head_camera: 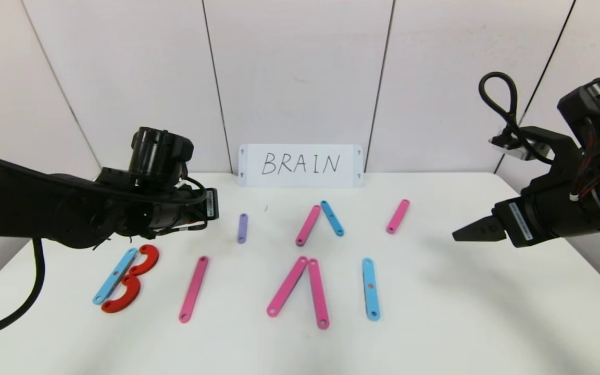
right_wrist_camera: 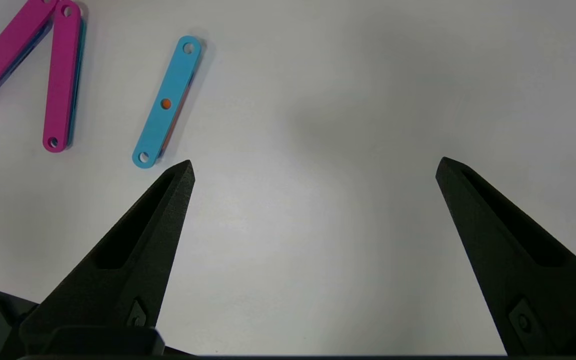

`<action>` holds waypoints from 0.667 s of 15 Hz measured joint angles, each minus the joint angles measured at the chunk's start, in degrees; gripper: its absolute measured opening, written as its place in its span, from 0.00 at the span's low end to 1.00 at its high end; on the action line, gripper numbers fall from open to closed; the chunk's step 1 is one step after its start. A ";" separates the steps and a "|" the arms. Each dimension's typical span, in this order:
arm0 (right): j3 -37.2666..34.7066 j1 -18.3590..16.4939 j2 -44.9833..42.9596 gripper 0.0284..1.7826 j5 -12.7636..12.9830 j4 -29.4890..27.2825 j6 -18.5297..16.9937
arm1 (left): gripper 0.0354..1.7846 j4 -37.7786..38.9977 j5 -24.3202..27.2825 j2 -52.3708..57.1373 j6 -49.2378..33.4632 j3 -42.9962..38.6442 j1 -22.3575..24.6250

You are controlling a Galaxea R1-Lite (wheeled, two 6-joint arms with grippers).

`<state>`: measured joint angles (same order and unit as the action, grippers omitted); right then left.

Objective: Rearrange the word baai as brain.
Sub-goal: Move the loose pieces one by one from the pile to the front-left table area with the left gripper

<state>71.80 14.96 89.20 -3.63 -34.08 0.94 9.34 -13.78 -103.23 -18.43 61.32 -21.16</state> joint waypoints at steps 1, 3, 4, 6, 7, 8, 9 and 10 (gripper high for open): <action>0.00 0.04 -0.04 0.95 0.05 0.00 0.00 | 0.14 -0.17 -0.06 0.91 -0.30 -1.18 -0.26; -0.04 0.22 -0.06 0.95 0.11 0.00 0.00 | 0.14 -0.52 -0.17 2.62 -1.11 -3.61 -0.91; -0.04 0.33 -0.06 0.95 0.11 -0.01 -0.01 | 0.14 -0.50 -0.20 3.29 -1.27 -4.88 -1.21; -0.06 0.59 -0.06 0.95 0.16 -0.06 0.00 | 0.14 -0.55 -0.20 4.34 -2.38 -7.27 -2.43; -0.06 0.63 -0.06 0.95 0.16 -0.06 0.00 | 0.14 -0.52 -0.20 4.61 -3.41 -7.96 -3.28; -0.09 0.66 -0.06 0.95 0.16 -0.06 0.00 | 0.14 -0.48 -0.20 4.78 -3.95 -8.73 -4.13; -0.09 0.63 -0.06 0.95 0.17 -0.09 0.00 | 0.14 -0.30 -0.20 4.80 -4.36 -9.62 -5.12; -0.09 0.69 -0.06 0.95 0.11 -0.06 0.00 | 0.14 -0.13 -0.24 4.72 -4.99 -10.33 -5.99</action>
<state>71.72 15.65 89.14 -3.52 -34.15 0.94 9.20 -14.02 -98.51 -23.42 50.99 -27.15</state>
